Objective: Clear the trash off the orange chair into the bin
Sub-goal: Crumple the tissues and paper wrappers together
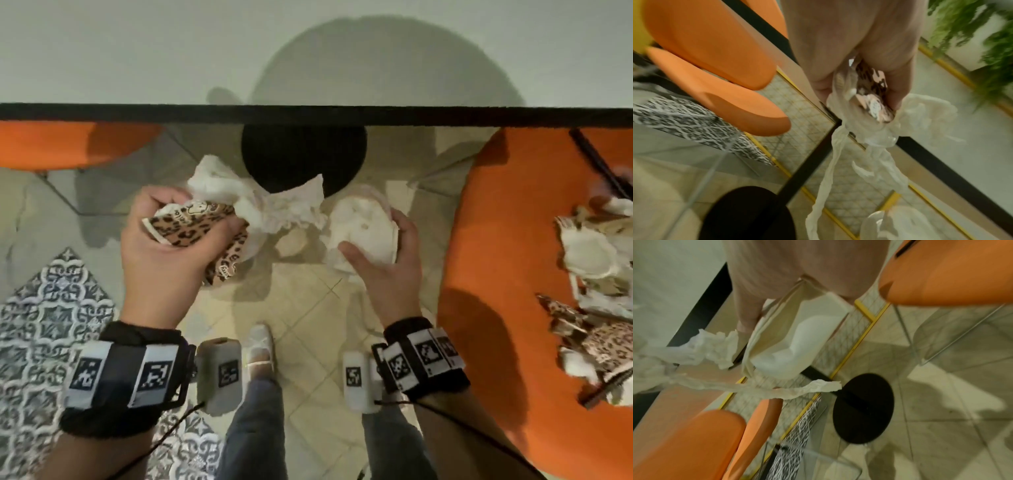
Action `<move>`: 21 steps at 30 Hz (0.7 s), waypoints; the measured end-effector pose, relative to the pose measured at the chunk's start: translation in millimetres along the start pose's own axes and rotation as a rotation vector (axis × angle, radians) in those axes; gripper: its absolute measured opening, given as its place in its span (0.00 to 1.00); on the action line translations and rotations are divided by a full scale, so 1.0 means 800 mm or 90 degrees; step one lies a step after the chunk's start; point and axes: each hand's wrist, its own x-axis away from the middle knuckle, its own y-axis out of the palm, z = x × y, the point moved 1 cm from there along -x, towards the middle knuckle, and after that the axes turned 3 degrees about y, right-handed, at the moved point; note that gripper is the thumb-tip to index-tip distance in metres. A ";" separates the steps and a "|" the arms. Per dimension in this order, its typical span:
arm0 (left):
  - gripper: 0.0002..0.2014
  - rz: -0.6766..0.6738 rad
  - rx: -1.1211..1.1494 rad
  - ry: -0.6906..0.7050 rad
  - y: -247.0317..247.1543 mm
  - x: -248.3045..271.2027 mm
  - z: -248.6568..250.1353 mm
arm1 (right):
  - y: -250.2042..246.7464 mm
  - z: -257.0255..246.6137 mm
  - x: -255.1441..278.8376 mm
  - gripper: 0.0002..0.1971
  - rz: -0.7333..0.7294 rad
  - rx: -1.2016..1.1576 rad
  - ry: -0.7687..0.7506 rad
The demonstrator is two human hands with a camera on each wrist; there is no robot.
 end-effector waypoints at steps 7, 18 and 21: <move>0.21 0.090 -0.078 -0.136 -0.171 -0.027 -0.108 | 0.219 0.038 0.013 0.35 -0.147 0.053 0.044; 0.17 0.068 -0.132 -0.330 -0.252 -0.073 -0.322 | 0.421 0.152 -0.022 0.34 -0.258 0.281 0.138; 0.18 0.037 -0.153 -0.372 -0.239 -0.087 -0.377 | 0.440 0.171 -0.047 0.41 -0.253 0.372 0.185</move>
